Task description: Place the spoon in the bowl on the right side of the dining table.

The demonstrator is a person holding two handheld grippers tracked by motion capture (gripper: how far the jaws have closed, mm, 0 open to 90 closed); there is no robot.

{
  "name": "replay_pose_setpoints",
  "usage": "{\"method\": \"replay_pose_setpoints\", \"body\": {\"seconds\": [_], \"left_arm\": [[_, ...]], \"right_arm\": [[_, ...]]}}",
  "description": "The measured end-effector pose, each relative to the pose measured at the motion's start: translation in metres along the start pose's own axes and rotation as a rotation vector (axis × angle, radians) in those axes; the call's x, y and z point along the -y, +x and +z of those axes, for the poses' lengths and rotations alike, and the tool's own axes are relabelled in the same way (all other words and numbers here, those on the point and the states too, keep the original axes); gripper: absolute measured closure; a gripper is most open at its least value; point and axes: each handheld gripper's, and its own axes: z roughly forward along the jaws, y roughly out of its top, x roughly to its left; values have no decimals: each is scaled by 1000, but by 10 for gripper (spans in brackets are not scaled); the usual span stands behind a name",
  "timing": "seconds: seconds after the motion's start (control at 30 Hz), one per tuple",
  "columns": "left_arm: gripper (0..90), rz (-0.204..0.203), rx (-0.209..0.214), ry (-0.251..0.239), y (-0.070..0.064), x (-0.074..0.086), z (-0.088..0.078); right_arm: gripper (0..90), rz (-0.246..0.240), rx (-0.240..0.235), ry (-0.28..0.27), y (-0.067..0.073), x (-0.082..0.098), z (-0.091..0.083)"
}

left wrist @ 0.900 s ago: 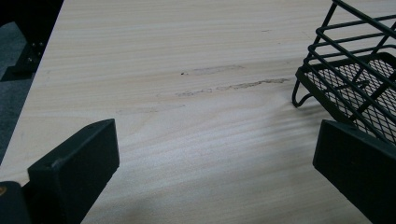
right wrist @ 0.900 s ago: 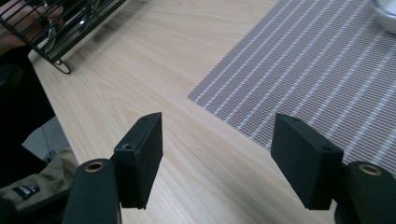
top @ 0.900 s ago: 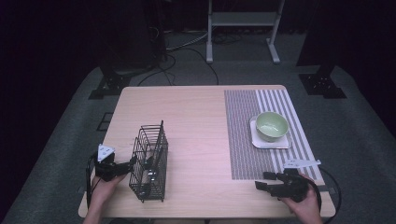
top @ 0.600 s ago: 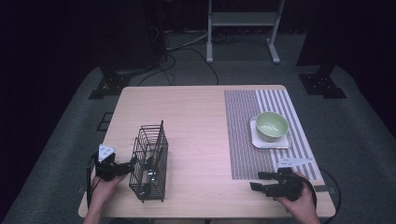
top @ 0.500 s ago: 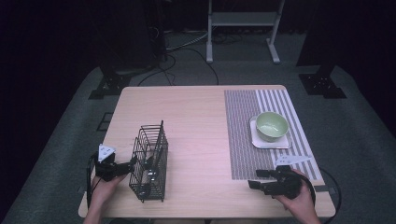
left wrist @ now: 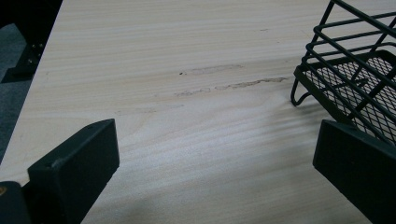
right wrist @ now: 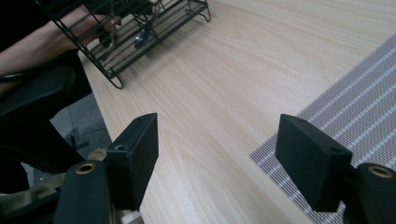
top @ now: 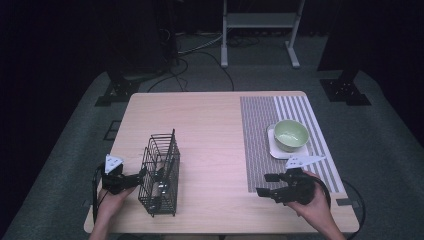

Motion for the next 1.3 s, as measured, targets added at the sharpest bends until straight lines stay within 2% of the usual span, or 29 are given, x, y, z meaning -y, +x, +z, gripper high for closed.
{"method": "replay_pose_setpoints", "body": {"seconds": [0.3, 0.73, 1.1, 1.3], "left_arm": [[0, -1, 0, 4, 0, 0, 0], [0, 2, -2, 5, 0, 0, 0], [0, 6, -2, 4, 0, 0, 0], [0, 3, -2, 4, 0, 0, 0]], "right_arm": [[274, -22, -19, 18, 6, -19, 6], [262, -38, -21, 55, 17, -39, 16], [257, -75, -30, 65, 31, -62, 27], [257, -84, -28, 92, 35, -69, 33]]}}
